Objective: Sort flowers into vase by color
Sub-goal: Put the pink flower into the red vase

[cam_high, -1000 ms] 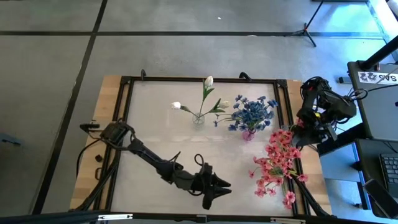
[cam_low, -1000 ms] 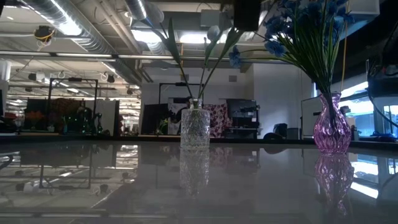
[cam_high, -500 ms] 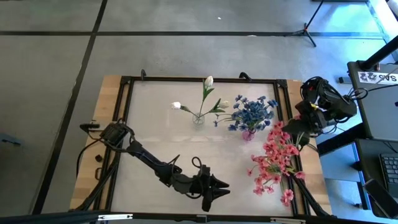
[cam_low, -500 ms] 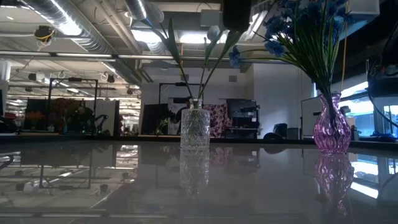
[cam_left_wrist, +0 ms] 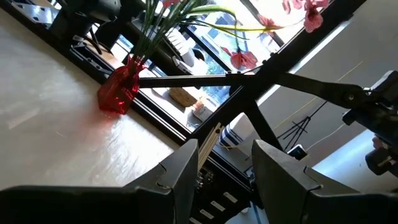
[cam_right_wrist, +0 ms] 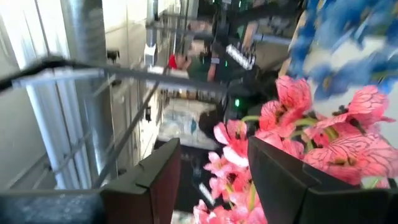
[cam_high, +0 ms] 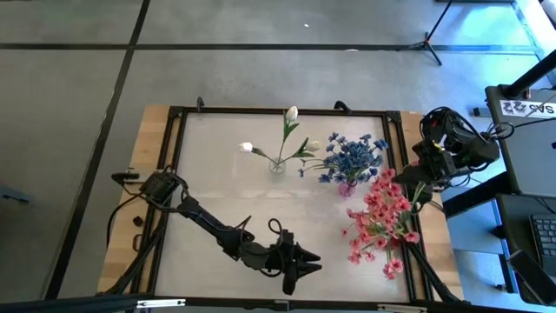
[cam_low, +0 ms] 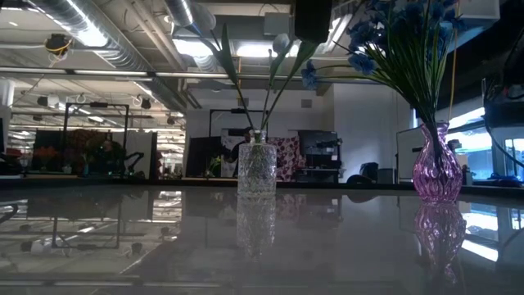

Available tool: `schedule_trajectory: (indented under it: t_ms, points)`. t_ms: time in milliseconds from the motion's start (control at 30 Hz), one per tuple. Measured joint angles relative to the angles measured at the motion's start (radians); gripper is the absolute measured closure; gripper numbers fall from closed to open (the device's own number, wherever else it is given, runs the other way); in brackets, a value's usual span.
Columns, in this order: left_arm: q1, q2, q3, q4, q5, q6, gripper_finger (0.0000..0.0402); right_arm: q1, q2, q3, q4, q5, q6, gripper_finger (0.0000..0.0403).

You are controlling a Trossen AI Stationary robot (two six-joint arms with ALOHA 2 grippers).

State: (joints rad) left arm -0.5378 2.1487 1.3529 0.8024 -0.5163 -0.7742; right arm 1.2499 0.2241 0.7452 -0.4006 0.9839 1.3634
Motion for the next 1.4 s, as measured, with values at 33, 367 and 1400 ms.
schedule_trajectory:
  t_ms: [33,367,1400]
  points:
    - [0.001,0.0,0.0,0.0,0.0,0.001,0.0255,0.0,0.003,0.0,-0.001,-0.02,0.0,0.0214]
    - [0.017,0.0,0.0,0.013,0.001,0.045,0.0255,0.0,0.038,0.0,-0.018,-0.217,-0.007,0.0214]
    - [0.047,-0.001,0.0,0.074,0.002,0.049,0.0255,0.0,0.124,0.0,0.072,-0.603,-0.046,0.0214]
